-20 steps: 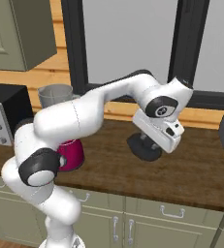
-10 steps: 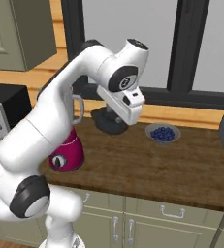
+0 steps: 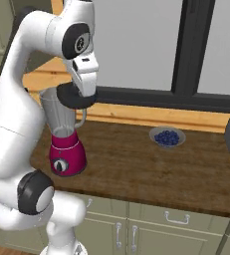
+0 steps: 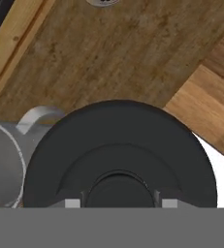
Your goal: Close the lid blender by securely placing the lid on top.
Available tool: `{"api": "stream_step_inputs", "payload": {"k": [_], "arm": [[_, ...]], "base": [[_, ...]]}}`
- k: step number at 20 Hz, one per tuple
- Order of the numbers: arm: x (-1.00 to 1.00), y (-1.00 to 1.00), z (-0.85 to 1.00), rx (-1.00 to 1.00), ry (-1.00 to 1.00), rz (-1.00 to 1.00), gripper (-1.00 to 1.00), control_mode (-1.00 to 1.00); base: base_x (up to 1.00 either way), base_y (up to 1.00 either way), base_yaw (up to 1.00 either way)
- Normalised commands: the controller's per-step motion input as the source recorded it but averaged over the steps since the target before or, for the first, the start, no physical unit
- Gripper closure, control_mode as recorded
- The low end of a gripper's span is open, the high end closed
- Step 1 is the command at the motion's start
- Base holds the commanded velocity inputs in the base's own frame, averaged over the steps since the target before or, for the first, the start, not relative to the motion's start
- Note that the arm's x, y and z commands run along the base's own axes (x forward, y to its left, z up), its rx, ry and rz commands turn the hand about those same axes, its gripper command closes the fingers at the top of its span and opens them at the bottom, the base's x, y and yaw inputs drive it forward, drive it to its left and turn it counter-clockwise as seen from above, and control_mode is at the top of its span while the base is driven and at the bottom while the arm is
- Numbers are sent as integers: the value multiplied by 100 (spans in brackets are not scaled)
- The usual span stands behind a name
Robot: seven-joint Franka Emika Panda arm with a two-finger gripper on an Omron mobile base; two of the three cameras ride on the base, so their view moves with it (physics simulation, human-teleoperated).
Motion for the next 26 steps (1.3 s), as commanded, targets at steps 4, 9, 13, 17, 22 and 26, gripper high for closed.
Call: {"api": "stream_step_inputs", "payload": {"k": [4,9,13,17,22,26], "arm": [[9,89,69,-3,17,-7,100,-100],[23,79,11,0,19,0,100,-100],[2,46,-40,0,11,0,100,-100],[0,20,-54,0,1,0,100,-100],[0,1,-42,0,0,0,100,-100],[9,0,-20,-1,-2,0,100,-100]], "base": [[0,0,0],[0,0,0],[0,0,0],[0,0,0],[0,0,0],[0,0,0]]}}
